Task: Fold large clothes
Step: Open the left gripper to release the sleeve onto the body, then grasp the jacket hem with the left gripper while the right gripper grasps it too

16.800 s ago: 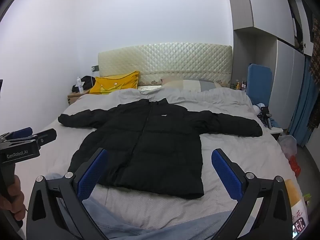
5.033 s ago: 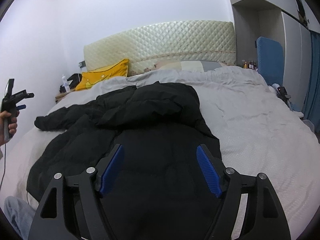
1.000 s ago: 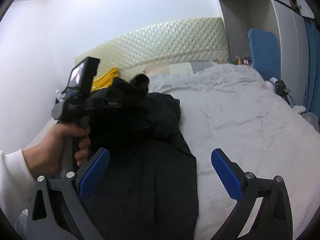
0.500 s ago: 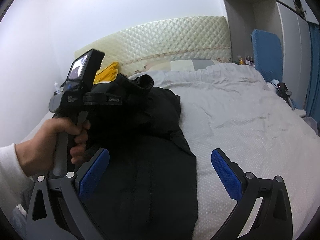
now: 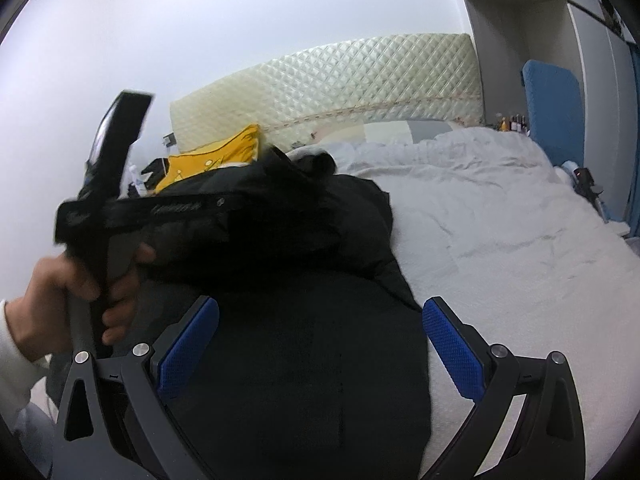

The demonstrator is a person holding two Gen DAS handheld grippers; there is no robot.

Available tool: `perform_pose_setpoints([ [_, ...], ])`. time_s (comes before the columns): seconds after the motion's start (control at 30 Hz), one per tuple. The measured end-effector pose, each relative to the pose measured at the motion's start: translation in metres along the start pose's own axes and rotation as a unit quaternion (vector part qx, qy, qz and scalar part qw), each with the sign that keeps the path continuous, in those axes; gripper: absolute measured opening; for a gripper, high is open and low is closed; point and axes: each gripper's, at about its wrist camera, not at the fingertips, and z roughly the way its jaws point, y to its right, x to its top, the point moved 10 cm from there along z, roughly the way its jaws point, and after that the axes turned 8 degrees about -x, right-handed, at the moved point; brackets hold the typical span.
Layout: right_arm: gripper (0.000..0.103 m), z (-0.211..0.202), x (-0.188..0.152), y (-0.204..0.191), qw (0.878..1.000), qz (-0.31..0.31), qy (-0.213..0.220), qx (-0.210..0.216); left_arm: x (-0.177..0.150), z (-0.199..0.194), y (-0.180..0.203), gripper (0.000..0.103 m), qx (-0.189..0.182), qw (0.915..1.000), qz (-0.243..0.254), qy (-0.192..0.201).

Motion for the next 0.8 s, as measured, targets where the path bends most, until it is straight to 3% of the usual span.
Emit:
perform_pose_setpoints([
  [0.23, 0.102, 0.018, 0.014, -0.013, 1.000, 0.006, -0.010, 0.024, -0.017, -0.047, -0.059, 0.079, 0.003, 0.9983, -0.055, 0.019],
  [0.43, 0.102, 0.063, 0.034, -0.021, 0.998, 0.020, -0.034, 0.046, -0.048, -0.068, -0.151, 0.079, 0.011, 0.9886, -0.150, 0.008],
  [0.53, 0.102, 0.091, 0.038, -0.018, 0.997, 0.032, -0.050, 0.045, -0.075, -0.062, -0.201, 0.079, -0.002, 0.9726, -0.232, -0.006],
  [0.67, 0.096, 0.128, 0.042, -0.015, 0.995, 0.058, -0.070, 0.046, -0.104, -0.042, -0.254, 0.079, -0.041, 0.9354, -0.351, -0.010],
  [0.8, 0.077, 0.167, 0.050, -0.024, 0.991, 0.070, -0.095, 0.059, -0.109, -0.019, -0.271, 0.079, -0.085, 0.9121, -0.401, -0.002],
])
